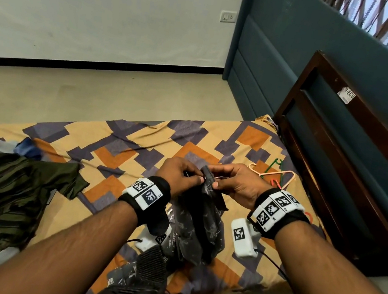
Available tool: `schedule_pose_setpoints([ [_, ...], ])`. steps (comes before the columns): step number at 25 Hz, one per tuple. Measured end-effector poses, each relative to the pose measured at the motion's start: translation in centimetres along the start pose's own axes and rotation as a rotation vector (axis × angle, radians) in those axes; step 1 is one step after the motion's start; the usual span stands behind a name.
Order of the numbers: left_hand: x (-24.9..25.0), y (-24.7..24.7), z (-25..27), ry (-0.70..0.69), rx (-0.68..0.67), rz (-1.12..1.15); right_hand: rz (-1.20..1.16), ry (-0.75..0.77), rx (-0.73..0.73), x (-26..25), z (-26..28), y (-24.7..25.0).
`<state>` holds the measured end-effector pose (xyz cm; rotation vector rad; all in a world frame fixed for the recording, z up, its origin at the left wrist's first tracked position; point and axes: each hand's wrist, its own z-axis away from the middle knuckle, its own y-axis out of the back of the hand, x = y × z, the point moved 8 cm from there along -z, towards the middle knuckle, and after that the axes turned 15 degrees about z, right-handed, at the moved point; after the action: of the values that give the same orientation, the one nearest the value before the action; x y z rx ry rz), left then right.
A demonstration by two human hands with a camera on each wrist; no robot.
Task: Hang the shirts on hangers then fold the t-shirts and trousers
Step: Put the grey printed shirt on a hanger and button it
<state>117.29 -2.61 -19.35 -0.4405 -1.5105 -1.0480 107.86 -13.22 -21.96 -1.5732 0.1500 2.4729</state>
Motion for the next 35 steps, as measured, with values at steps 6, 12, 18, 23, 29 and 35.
schedule_pose_setpoints([
  [6, 0.4, -2.1, 0.0, -0.023, -0.025, -0.068, 0.126, -0.058, 0.102, 1.4, 0.3, 1.4],
  [12, 0.0, -4.7, 0.0, -0.036, -0.067, -0.156, 0.186, -0.088, 0.214, 2.9, 0.4, 3.3],
  [18, -0.9, -7.4, -0.8, 0.019, -0.050, -0.213, 0.295, -0.021, 0.216, 2.8, 0.2, 5.1],
  [23, -1.3, -8.7, -1.9, 0.118, 0.019, -0.236, 0.325, 0.016, 0.124, 2.4, 0.5, 6.3],
  [29, -1.7, -8.6, -3.3, 0.201, 0.139, -0.152, 0.455, 0.119, 0.112, 1.3, 0.4, 7.6],
  [35, -0.3, -11.1, -4.5, 0.041, -0.069, -0.025, 0.579, 0.127, 0.009, 0.9, 0.7, 9.3],
])
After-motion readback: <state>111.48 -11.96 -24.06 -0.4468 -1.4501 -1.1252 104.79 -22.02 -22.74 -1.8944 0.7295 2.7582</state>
